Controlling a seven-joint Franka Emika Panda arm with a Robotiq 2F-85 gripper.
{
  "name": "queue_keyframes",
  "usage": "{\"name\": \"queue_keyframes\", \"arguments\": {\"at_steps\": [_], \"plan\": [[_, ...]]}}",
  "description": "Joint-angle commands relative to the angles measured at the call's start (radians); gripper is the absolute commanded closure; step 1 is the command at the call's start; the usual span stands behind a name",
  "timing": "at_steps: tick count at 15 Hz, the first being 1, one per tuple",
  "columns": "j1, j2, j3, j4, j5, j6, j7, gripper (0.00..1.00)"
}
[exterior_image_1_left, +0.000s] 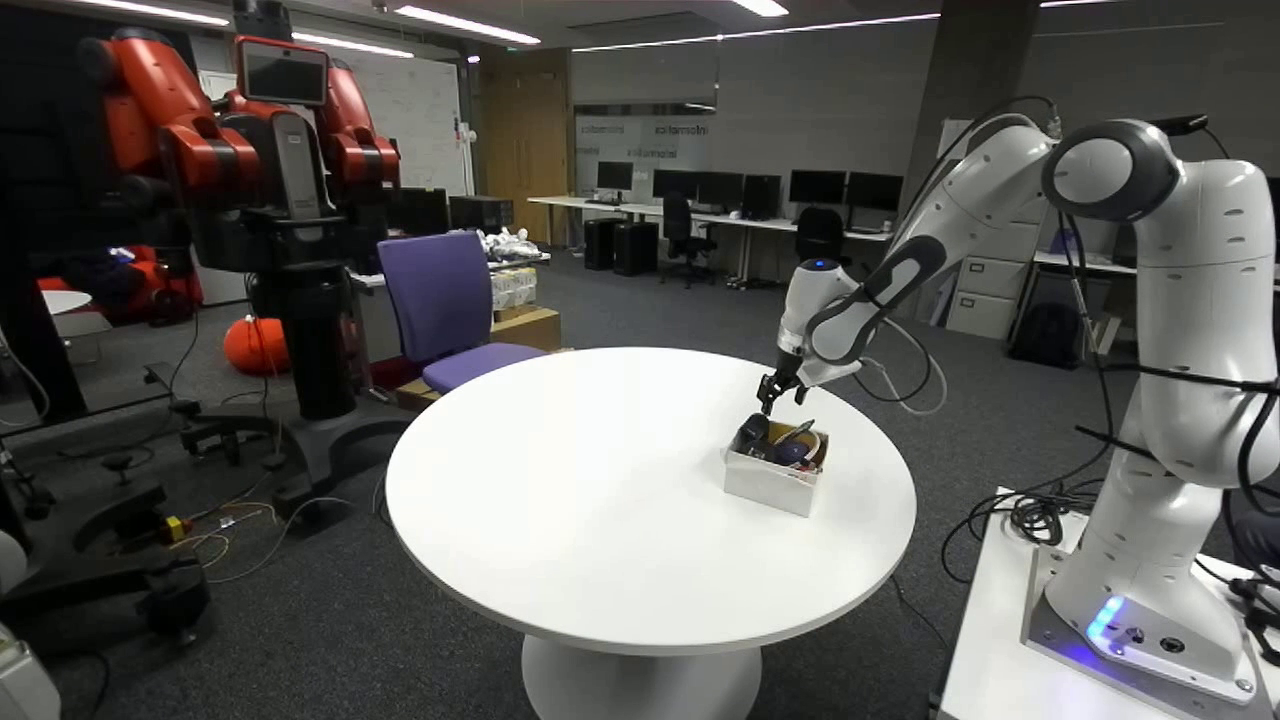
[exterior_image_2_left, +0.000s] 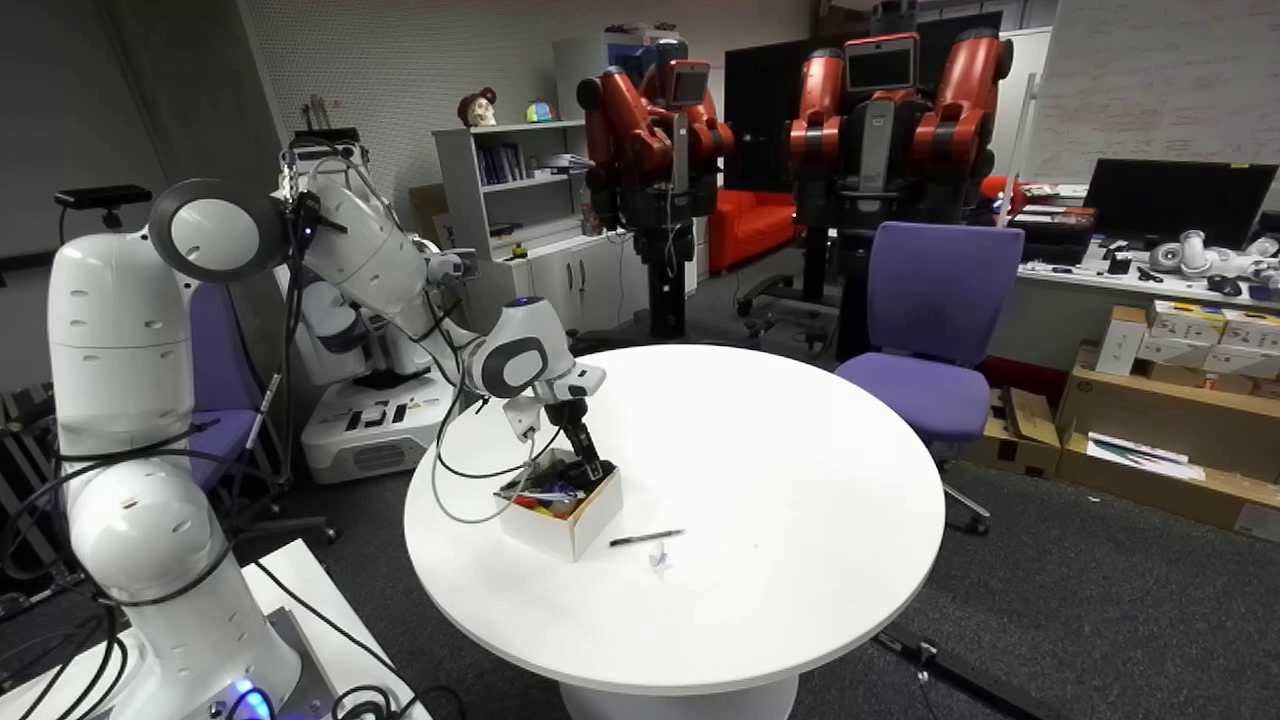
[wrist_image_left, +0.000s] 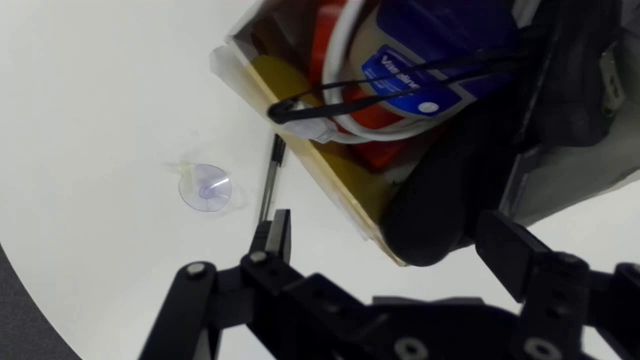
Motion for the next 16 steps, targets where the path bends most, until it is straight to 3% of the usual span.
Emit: {"name": "queue_keyframes", "arguments": {"at_steps": [1,8,12,16], "plan": [[-0.092,0.009,0.002,0.040,0.105,-0.082,-0.125,0.00],[-0.190,0.141,-0.042,0.224,0.240,-0.259,-0.066,0.00],[-0.203,0.266,-0.044,0.348,0.311,-0.294,-0.004,0.00],[-0.195,0.364,-0.081,0.431,0.295,-0.299,0.058,0.00]]}}
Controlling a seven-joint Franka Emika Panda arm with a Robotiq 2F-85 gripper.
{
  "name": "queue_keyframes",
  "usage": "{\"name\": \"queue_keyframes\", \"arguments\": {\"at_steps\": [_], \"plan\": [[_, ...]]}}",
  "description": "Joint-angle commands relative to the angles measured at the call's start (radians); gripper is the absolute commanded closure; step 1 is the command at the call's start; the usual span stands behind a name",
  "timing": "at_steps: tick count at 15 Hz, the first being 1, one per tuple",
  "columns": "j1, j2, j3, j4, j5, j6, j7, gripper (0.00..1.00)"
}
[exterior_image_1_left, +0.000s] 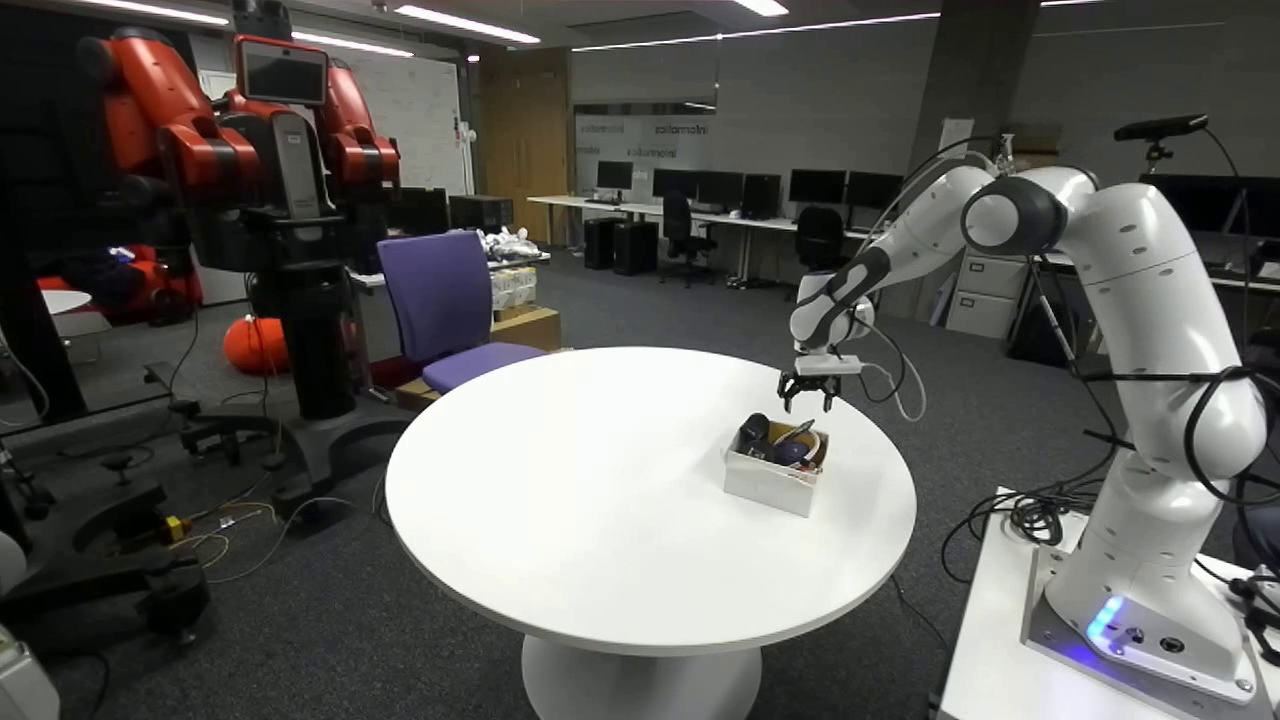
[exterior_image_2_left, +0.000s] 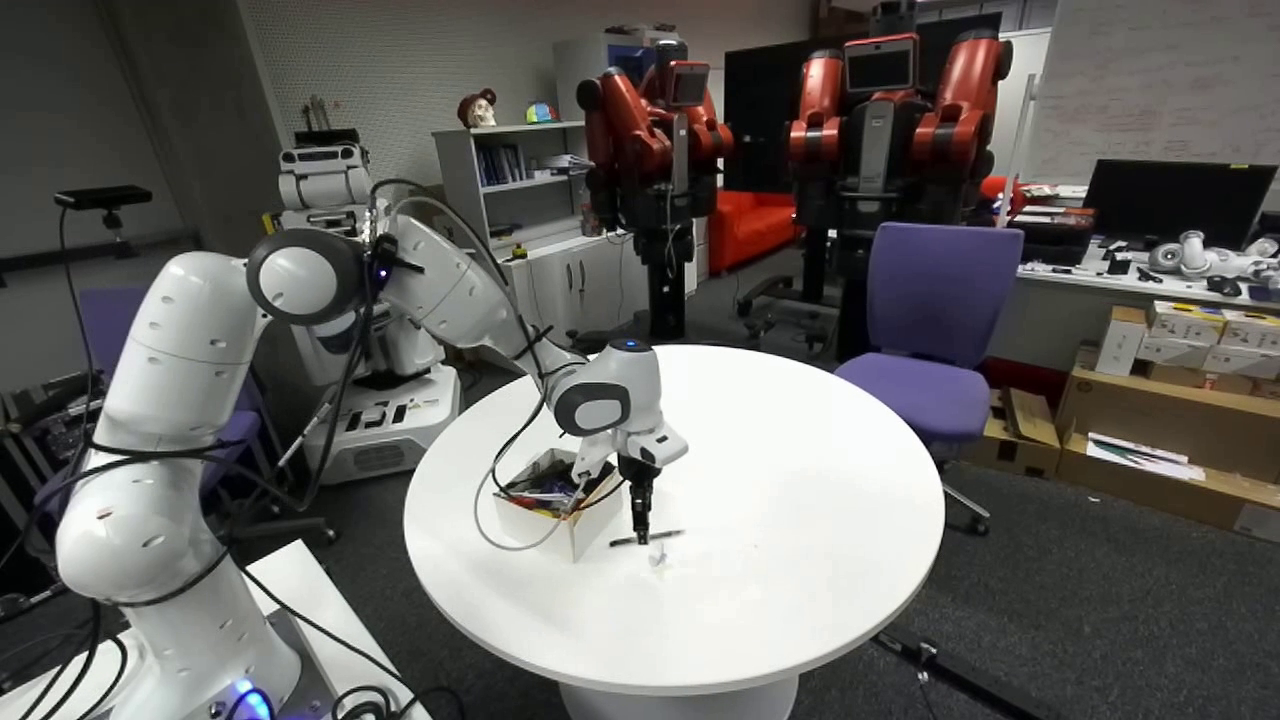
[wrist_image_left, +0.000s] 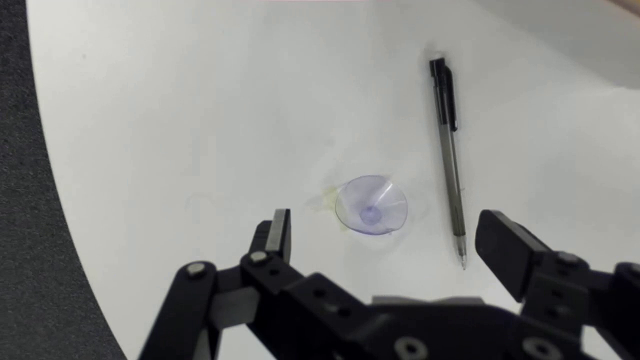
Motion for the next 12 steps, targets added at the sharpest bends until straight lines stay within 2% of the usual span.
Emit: {"name": "queue_keyframes", "arguments": {"at_steps": [1,6,12], "plan": [[-0.005,0.082,-0.031,0.102,0.001,-0.044,0.038,0.00],[-0.003,0.138,-0.066,0.132,-0.008,-0.036,0.045,0.00],[-0.009,0.158,-0.044,0.136,0.012,-0.016,0.022,0.00]]}}
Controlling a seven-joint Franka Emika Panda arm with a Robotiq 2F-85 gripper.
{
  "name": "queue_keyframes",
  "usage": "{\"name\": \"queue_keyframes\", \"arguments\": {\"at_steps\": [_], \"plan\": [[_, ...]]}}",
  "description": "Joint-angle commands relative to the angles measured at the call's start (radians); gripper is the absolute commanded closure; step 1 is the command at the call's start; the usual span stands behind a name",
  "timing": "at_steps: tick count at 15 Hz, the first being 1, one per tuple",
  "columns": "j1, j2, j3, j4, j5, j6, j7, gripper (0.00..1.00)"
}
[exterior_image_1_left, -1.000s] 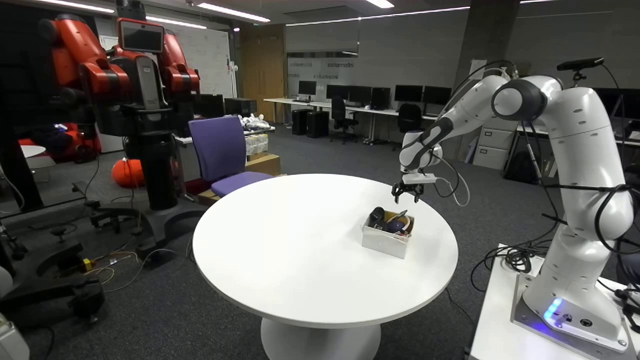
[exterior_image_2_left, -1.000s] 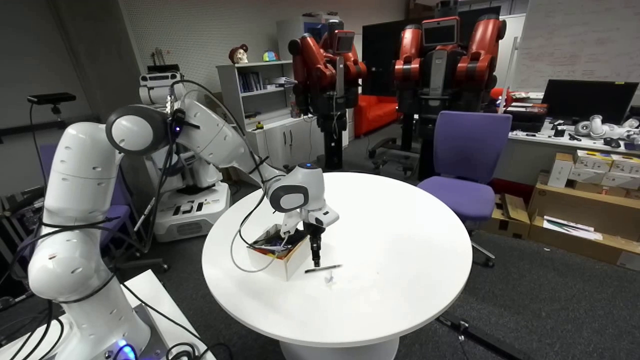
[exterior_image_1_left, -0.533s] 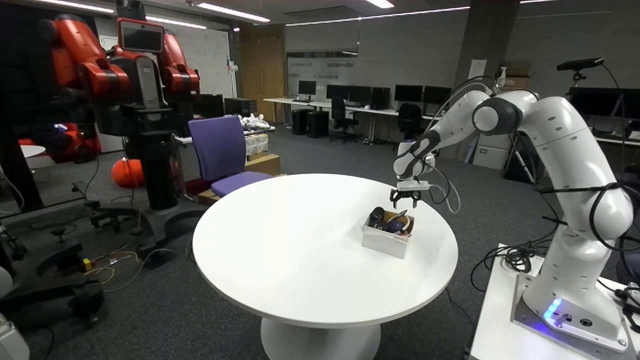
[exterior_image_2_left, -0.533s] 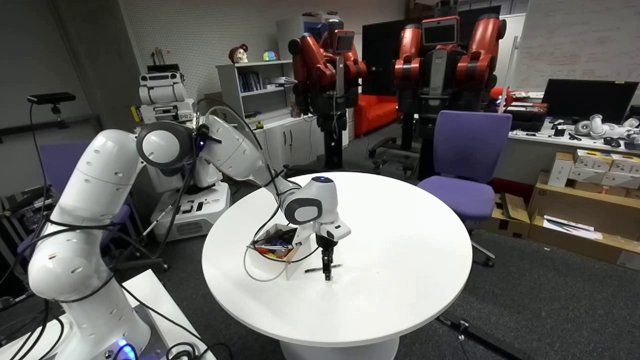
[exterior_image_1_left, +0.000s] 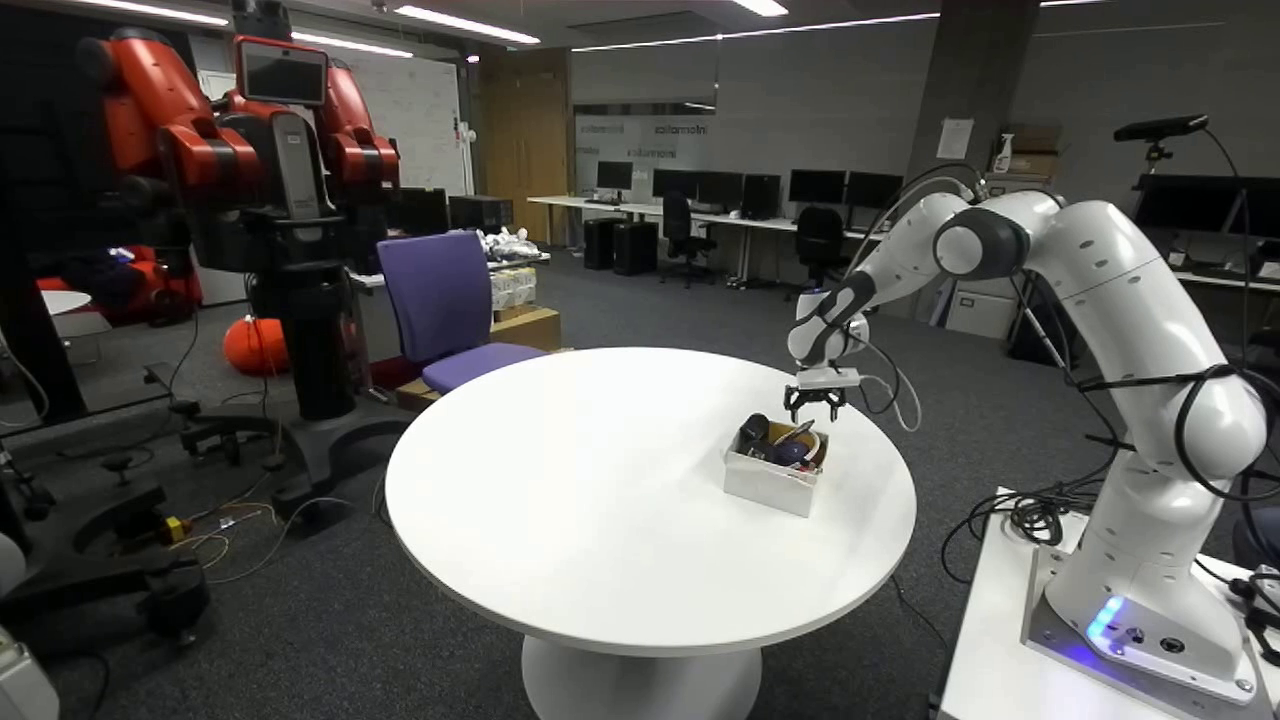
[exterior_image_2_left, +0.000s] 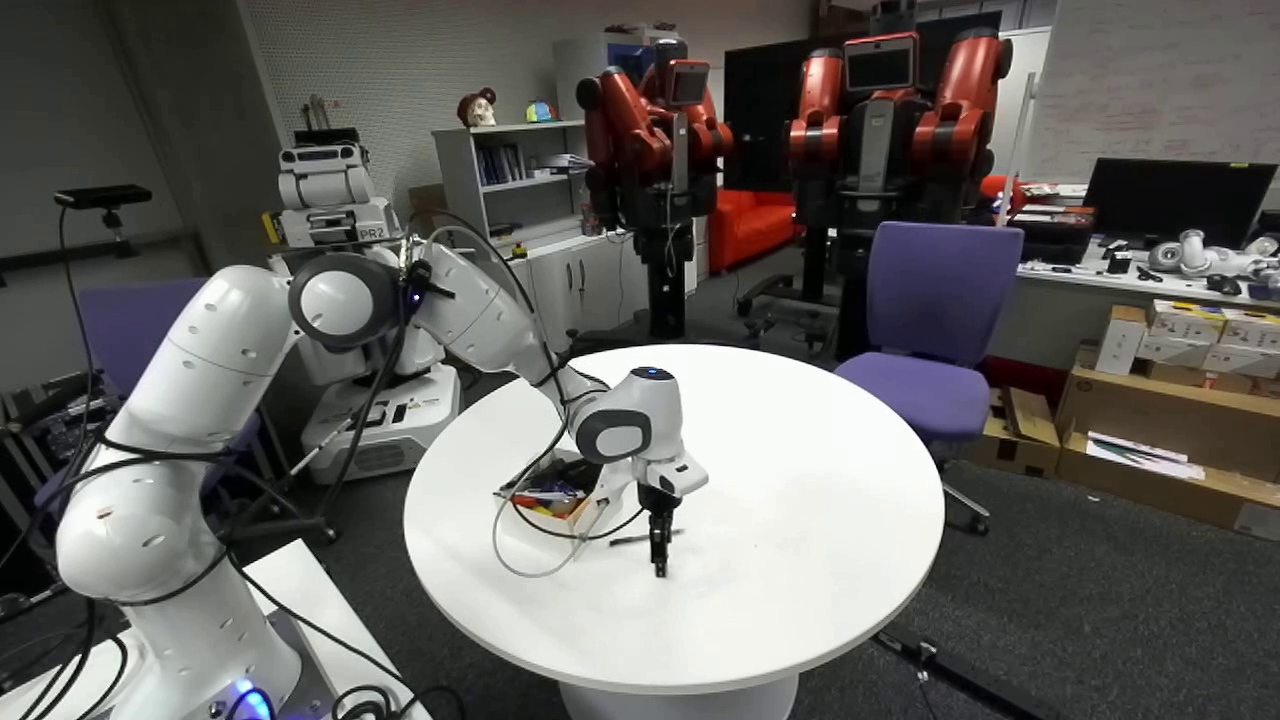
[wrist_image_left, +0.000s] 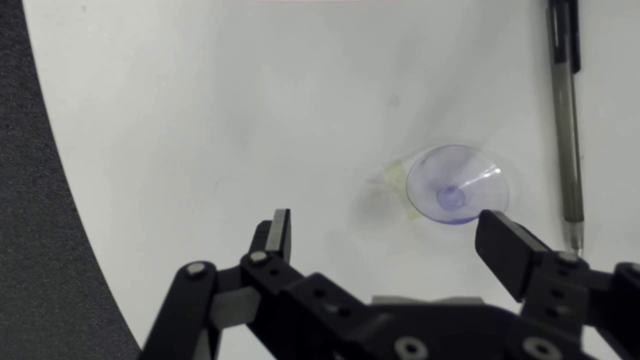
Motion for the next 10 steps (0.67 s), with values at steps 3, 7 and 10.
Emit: {"name": "queue_keyframes", "arguments": {"at_steps": [3,7,10], "plan": [[-0.006,0.013,0.023,0.028,0.012,-0.013,-0.010,0.00],[0.002,0.021,0.026,0.027,0.006,-0.009,-0.006,0.00],[0.006,0.035,0.024,0.034,0.003,-0.008,-0.002,0.00]]}}
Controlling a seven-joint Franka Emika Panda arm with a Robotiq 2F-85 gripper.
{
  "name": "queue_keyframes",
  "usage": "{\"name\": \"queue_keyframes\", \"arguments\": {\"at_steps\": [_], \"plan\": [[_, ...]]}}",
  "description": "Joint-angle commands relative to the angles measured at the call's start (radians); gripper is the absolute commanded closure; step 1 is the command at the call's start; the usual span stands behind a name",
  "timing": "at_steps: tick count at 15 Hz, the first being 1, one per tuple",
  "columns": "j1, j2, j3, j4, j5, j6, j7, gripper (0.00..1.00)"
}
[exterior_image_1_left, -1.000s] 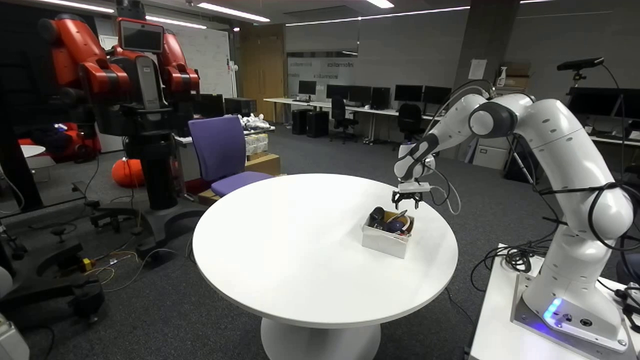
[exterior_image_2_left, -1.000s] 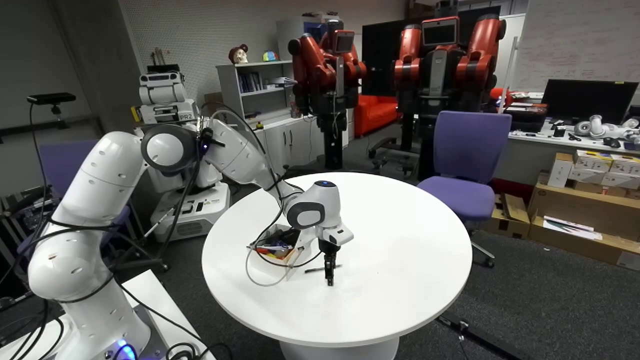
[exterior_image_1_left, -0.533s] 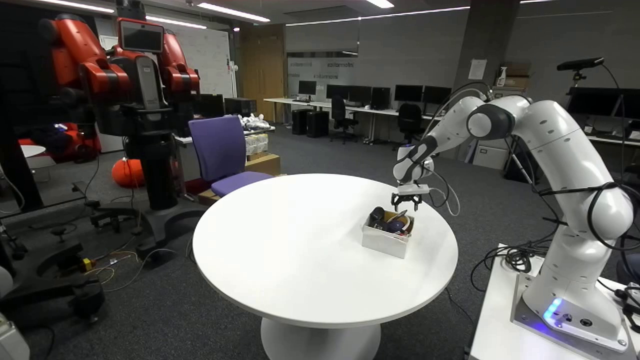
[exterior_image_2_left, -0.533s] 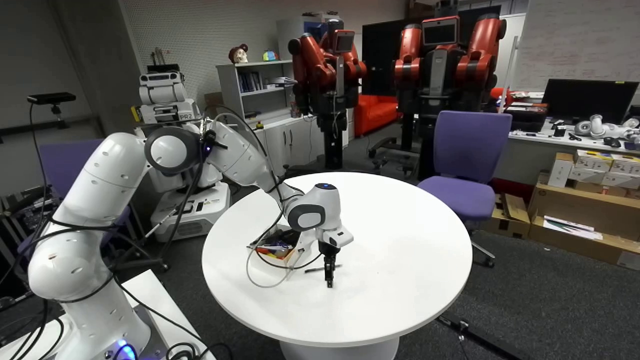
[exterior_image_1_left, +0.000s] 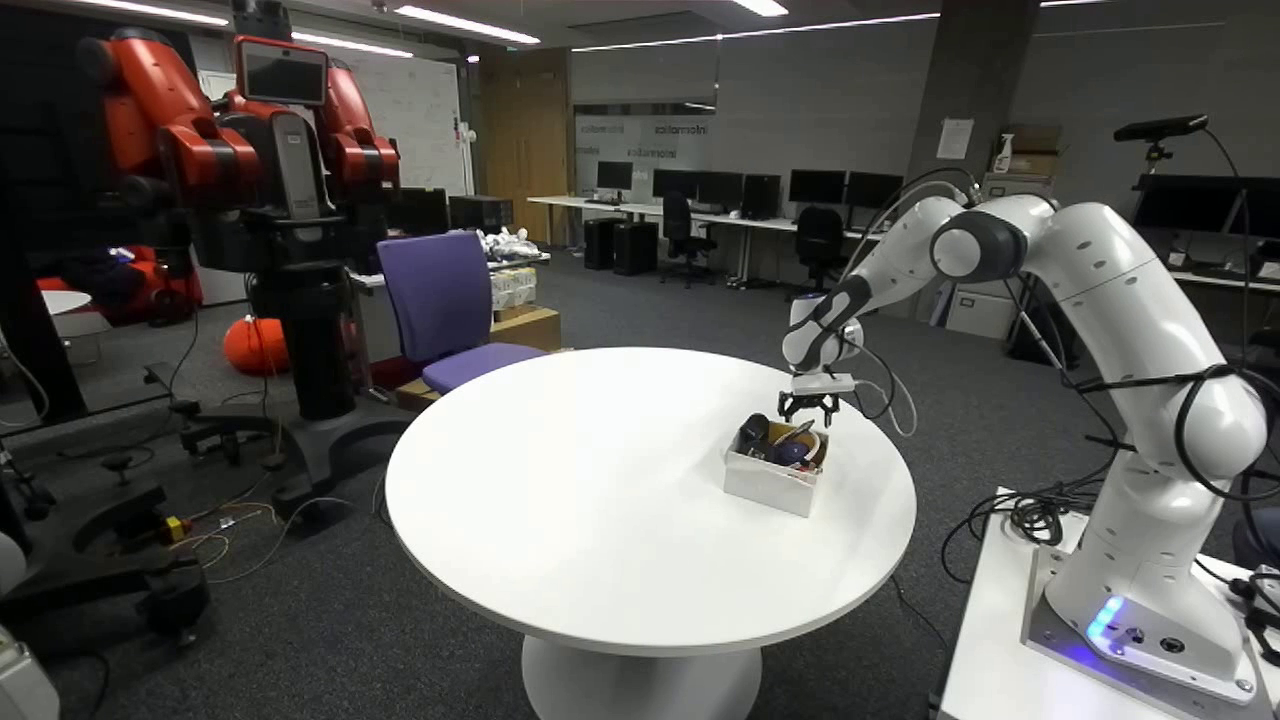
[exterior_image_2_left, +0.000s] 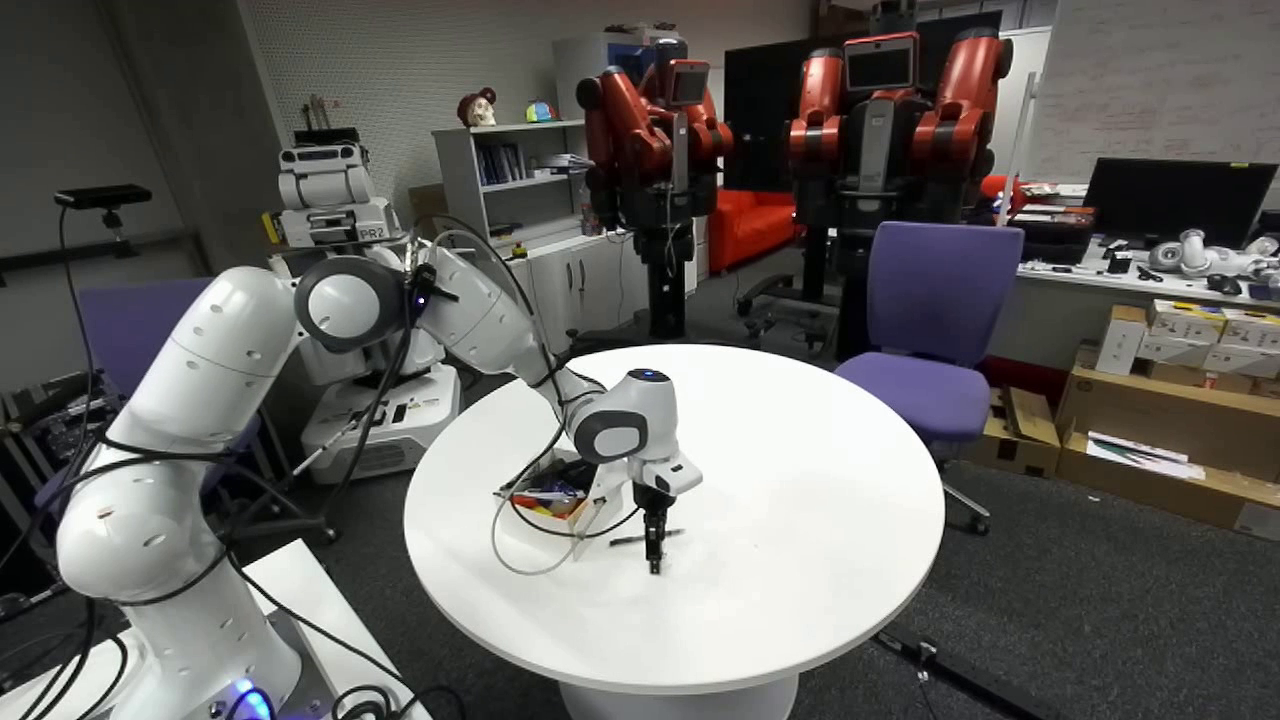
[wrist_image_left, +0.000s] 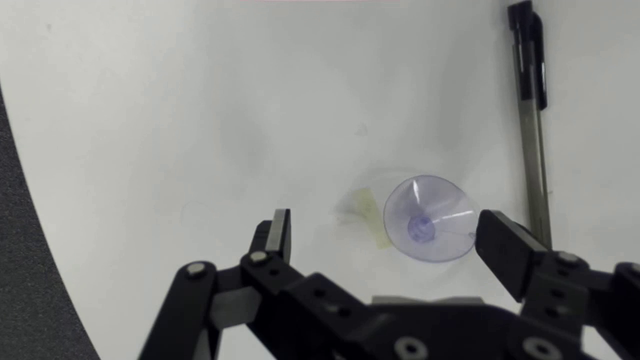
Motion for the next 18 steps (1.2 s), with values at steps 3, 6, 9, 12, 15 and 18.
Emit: {"name": "queue_keyframes", "arguments": {"at_steps": [3,6,9,12,15,18], "plan": [[0.004,0.030,-0.004,0.034,0.001,-0.006,-0.001,0.30],[0.004,0.040,-0.002,0.042,0.002,-0.007,-0.003,0.45],[0.005,0.042,-0.002,0.050,0.002,-0.008,-0.004,0.71],[0.005,0.031,-0.002,0.040,0.003,0.000,-0.006,0.92],[0.004,0.000,-0.004,0.016,0.003,0.014,-0.015,0.98],[0.007,-0.049,-0.005,-0.024,0.004,0.043,-0.026,1.00]]}}
